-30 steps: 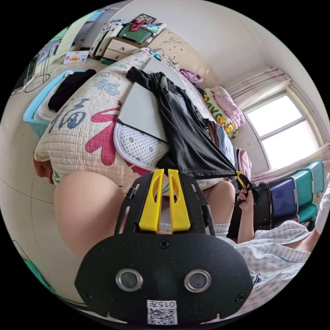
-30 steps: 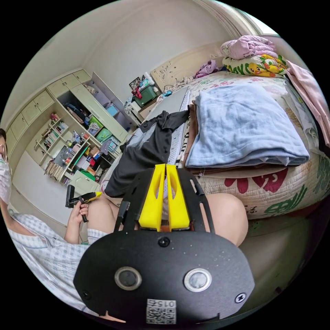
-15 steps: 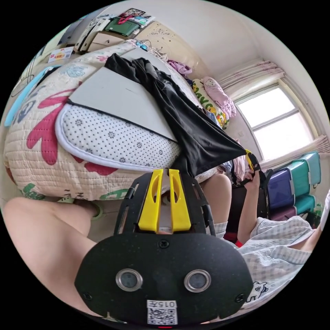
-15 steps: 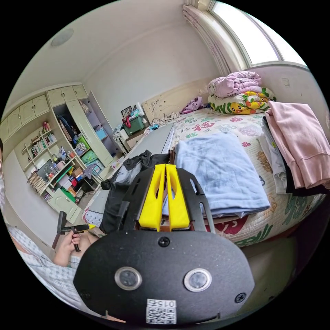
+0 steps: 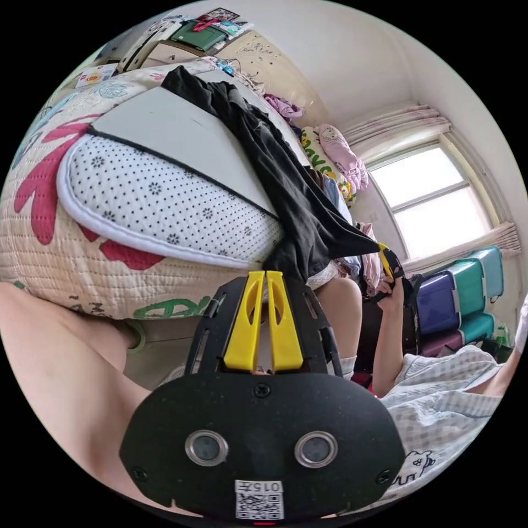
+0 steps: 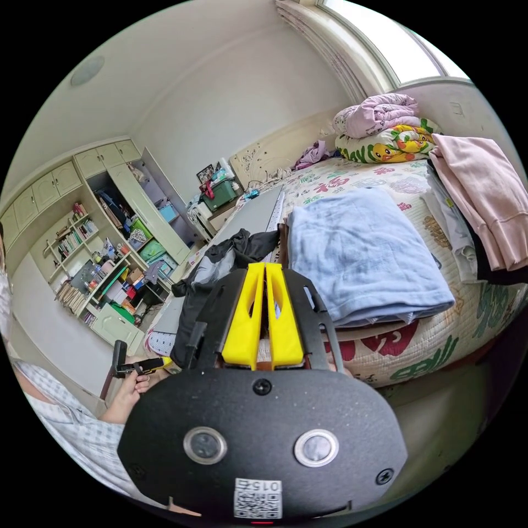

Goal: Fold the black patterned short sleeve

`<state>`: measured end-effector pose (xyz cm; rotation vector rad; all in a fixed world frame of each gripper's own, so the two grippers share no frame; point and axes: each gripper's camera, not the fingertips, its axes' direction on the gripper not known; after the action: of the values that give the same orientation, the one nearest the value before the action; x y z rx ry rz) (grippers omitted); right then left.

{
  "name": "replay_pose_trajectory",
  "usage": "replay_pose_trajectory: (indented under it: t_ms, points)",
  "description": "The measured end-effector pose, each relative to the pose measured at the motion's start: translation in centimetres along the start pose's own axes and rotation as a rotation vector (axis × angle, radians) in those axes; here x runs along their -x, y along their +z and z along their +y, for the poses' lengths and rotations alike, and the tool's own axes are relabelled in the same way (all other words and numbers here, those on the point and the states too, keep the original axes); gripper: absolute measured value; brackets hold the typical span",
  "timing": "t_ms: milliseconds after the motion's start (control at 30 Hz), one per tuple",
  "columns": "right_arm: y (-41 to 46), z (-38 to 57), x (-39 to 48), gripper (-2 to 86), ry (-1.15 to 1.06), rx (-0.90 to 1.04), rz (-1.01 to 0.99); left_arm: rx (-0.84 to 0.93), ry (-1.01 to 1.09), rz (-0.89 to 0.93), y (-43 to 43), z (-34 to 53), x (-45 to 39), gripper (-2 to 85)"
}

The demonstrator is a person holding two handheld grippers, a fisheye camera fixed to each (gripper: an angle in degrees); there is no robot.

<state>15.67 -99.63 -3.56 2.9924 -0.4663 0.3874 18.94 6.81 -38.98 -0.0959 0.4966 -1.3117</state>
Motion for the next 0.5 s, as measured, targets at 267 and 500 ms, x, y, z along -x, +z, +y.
replay_pose_trajectory:
  t_ms: [267, 500]
  points:
    - [-3.7, 3.4, 3.1, -0.2, -0.062, 0.036, -0.070, -0.213, 0.196, -0.129, -10.6, -0.1, -4.4, -0.8]
    - [-10.3, 7.6, 5.7, -0.3, -0.083, 0.047, -0.279, -0.468, 0.298, -0.298, -19.1, 4.2, -9.4, -0.9]
